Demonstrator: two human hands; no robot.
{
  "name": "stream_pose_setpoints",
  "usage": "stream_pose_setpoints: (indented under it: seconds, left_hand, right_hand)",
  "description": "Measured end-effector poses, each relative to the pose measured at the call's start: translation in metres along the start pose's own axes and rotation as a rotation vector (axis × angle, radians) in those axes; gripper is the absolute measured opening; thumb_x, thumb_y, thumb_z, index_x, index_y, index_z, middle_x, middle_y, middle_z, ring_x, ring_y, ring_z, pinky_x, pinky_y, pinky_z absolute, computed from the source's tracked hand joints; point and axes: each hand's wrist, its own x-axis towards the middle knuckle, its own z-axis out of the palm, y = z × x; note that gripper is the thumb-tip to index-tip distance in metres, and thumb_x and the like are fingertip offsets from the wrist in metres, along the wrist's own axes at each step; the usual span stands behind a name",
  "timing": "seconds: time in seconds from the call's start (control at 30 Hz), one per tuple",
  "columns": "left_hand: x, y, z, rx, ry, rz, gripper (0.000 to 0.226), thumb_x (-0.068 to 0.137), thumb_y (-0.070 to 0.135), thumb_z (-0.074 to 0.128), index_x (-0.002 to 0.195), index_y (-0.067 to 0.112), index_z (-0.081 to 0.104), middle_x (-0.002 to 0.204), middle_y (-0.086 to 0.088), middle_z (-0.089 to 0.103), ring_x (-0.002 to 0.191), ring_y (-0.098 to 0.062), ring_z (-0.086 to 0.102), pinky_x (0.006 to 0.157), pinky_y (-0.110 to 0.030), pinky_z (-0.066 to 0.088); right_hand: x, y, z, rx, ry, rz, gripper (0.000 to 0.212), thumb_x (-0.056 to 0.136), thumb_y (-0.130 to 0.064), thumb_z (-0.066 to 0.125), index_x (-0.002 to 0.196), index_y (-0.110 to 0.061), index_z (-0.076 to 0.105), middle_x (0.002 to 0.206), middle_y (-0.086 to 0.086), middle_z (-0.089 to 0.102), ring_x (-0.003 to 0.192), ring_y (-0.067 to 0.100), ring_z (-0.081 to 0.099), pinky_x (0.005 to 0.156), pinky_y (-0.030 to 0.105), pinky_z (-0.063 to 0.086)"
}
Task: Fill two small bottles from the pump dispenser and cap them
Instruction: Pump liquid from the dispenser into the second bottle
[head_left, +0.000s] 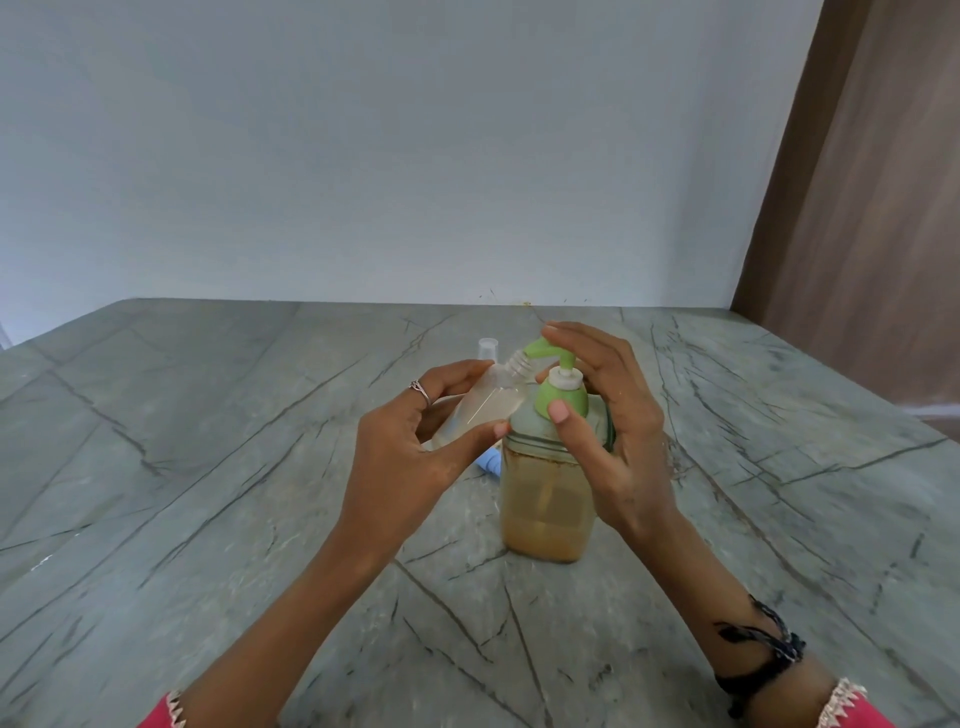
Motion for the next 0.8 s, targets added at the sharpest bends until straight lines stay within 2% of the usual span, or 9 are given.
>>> stream_pose_setpoints:
  seconds: [0.13,0.3,0.43,0.53,0.6,0.7,0.8]
  left_hand:
    - [0.0006,0.0005,0.0003,-0.005,-0.002,0.003,0.045,0.067,0.030,0.071,0.111,0.027,0.061,0.105,0.019,0.064,0.098,0.006,0.061,0.080,-0.010,0.049]
    - [0.0007,-0.0002,0.0006,-0.022,-0.008,0.004,0.046,0.068,0.029,0.071,0.112,0.024,0.061,0.107,0.015,0.065,0.099,0.002,0.063,0.081,-0.013,0.051]
    - [-0.0002,0.0006,0.0007,-0.032,-0.010,0.000,0.046,0.067,0.029,0.071,0.112,0.024,0.061,0.107,0.014,0.066,0.098,0.001,0.063,0.080,-0.015,0.052]
    - [-0.0003,-0.0001,0.0002,-0.023,-0.013,0.001,0.044,0.067,0.029,0.071,0.110,0.029,0.060,0.105,0.020,0.064,0.097,0.006,0.062,0.079,-0.011,0.050]
    - [-0.0002,-0.0017,-0.0006,-0.006,-0.008,-0.005,0.043,0.068,0.029,0.071,0.109,0.031,0.060,0.104,0.023,0.063,0.097,0.007,0.061,0.080,-0.012,0.050]
    - [-0.0002,-0.0032,-0.0013,-0.009,-0.001,-0.022,0.043,0.069,0.024,0.074,0.110,0.025,0.062,0.105,0.016,0.066,0.097,0.001,0.063,0.084,-0.019,0.053]
    - [0.0001,-0.0021,-0.0008,-0.021,-0.003,-0.030,0.044,0.069,0.024,0.073,0.111,0.023,0.063,0.105,0.013,0.067,0.097,-0.001,0.064,0.084,-0.021,0.053]
  right_hand:
    - [0.0007,-0.0002,0.0018,-0.016,0.018,-0.014,0.035,0.087,-0.026,0.049,0.121,-0.017,0.053,0.120,-0.008,0.052,0.115,-0.001,0.050,0.096,0.016,0.040]
    - [0.0046,0.0000,0.0033,-0.064,0.065,-0.045,0.029,0.086,-0.023,0.053,0.112,-0.012,0.059,0.111,-0.003,0.055,0.107,-0.002,0.053,0.090,0.015,0.042]
    - [0.0061,0.0013,0.0048,-0.085,0.108,-0.072,0.023,0.084,-0.020,0.058,0.105,-0.013,0.061,0.104,-0.004,0.056,0.101,-0.005,0.053,0.086,0.013,0.043]
    - [0.0066,0.0003,0.0043,-0.122,0.123,-0.080,0.021,0.084,-0.018,0.059,0.100,-0.007,0.065,0.098,0.001,0.059,0.095,-0.006,0.053,0.082,0.012,0.042]
    - [0.0071,-0.0020,0.0042,-0.151,0.124,-0.074,0.021,0.083,-0.019,0.058,0.098,-0.006,0.067,0.095,-0.002,0.058,0.090,-0.001,0.056,0.078,0.017,0.045]
    - [0.0070,-0.0043,0.0045,-0.175,0.126,-0.055,0.023,0.083,-0.022,0.057,0.097,-0.007,0.068,0.095,-0.005,0.058,0.087,0.008,0.059,0.075,0.031,0.050]
    - [0.0047,-0.0032,0.0037,-0.156,0.108,-0.047,0.025,0.085,-0.022,0.056,0.104,-0.008,0.066,0.101,-0.002,0.059,0.094,0.004,0.058,0.081,0.021,0.047]
